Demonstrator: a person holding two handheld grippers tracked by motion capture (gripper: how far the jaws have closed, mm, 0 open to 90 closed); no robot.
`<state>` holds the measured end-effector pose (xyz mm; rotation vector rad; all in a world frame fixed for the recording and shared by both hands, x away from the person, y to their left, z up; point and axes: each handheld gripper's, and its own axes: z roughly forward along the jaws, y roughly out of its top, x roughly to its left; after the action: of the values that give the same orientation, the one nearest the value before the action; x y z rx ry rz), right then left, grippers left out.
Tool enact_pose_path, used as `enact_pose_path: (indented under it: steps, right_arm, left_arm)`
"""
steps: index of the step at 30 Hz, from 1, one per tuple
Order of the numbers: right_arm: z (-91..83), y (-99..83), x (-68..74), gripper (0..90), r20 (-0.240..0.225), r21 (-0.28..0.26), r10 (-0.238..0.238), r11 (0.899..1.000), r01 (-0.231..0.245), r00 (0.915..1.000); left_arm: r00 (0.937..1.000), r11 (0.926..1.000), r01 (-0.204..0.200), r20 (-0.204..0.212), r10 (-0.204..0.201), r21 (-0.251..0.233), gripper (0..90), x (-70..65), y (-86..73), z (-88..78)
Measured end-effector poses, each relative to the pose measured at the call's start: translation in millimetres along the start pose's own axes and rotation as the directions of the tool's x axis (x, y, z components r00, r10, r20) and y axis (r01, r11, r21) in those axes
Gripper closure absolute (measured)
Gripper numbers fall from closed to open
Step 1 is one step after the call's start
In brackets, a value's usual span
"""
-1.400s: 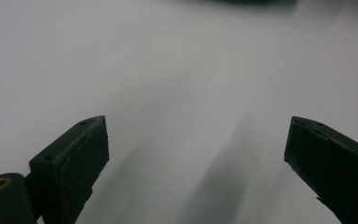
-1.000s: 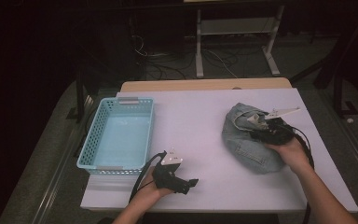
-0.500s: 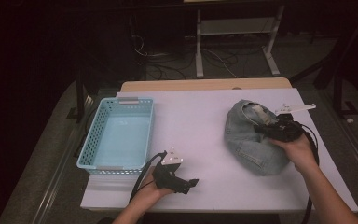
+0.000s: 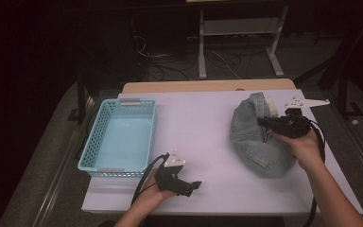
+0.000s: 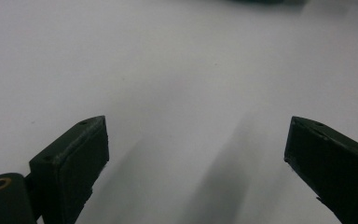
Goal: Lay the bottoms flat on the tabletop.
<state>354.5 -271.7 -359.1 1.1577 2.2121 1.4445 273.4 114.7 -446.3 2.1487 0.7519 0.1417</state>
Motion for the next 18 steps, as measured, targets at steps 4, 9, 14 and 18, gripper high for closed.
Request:
enact_pose_path:
  steps: [4, 9, 14, 18]
  right_arm:
    - [2.6, 6.5, 2.5, 86.1, -0.007, -0.011, -0.007, 1.0, 0.007, 0.9999]
    - [7.3, 17.2, 6.3, 86.5, -0.016, -0.028, -0.024, 0.999, 0.023, 0.9996]
    - [13.1, 28.6, 12.1, 86.4, -0.035, -0.046, -0.03, 0.999, 0.029, 0.9989]
    - [21.3, 32.5, 14.4, 86.3, -0.049, -0.048, -0.034, 0.998, 0.031, 0.9982]
  left_arm:
    - [1.0, 1.0, 0.002, 0.0, -0.002, -0.001, 6.1, 0.5, 0.1, 0.2]
    - [1.0, 1.0, 0.007, -0.002, -0.007, 0.0, 6.2, 0.9, -0.2, 0.3]
    - [1.0, 1.0, 0.005, -0.003, -0.005, 0.001, 6.2, 0.7, 0.0, 0.7]
    - [1.0, 1.0, 0.004, -0.003, -0.004, 0.002, 6.1, 1.4, -0.2, 0.8]
